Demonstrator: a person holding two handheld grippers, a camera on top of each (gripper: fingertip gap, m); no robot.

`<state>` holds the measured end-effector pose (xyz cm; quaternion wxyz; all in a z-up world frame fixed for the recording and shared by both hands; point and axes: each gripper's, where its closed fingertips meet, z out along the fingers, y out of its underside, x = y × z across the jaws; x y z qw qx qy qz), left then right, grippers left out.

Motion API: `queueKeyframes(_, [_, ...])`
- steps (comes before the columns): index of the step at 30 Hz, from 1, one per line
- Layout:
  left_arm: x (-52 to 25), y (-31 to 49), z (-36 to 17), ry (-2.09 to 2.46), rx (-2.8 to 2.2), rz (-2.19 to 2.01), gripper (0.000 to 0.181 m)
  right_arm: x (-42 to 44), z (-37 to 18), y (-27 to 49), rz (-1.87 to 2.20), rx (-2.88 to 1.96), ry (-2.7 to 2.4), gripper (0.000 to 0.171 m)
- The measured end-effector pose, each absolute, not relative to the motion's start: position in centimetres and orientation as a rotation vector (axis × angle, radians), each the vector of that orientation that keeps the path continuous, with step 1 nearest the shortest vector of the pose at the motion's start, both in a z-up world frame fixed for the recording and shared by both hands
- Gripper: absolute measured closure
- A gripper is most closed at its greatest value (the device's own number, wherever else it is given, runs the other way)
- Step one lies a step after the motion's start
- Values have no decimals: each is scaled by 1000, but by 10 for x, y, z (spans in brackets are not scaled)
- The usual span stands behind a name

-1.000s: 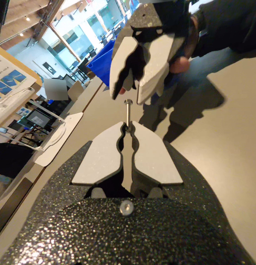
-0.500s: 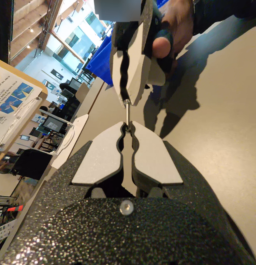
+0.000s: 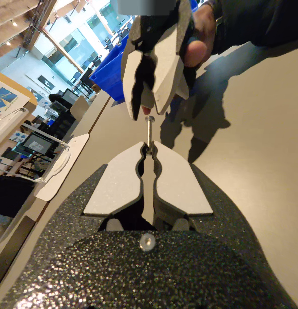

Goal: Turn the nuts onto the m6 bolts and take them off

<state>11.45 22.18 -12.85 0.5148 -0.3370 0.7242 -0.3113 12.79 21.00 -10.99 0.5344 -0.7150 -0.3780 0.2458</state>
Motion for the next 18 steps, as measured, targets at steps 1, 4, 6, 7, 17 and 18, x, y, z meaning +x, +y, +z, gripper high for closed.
queueKeyframes(1, [114, 221, -128, 1741, -800, -738, 176, 127, -111, 209, 627, -1725, -886, 139])
queueKeyframes(4, [115, 220, -127, 1739, -777, -724, 176, 124, -118, 206, 714, -1793, -869, 142])
queueKeyframes(6, [114, 219, -129, 1752, -766, -713, 176, 123, -125, 208, 708, -1835, -872, 150])
queueKeyframes(7, [114, 219, -131, 1763, -766, -707, 176, 122, -127, 208, 692, -1841, -890, 156])
queueKeyframes(17, [108, 214, -129, 1792, -889, -919, 176, 121, -122, 208, 98, -1492, -1227, 154])
queueKeyframes(18, [109, 215, -128, 1782, -881, -910, 176, 122, -119, 209, 138, -1516, -1182, 144])
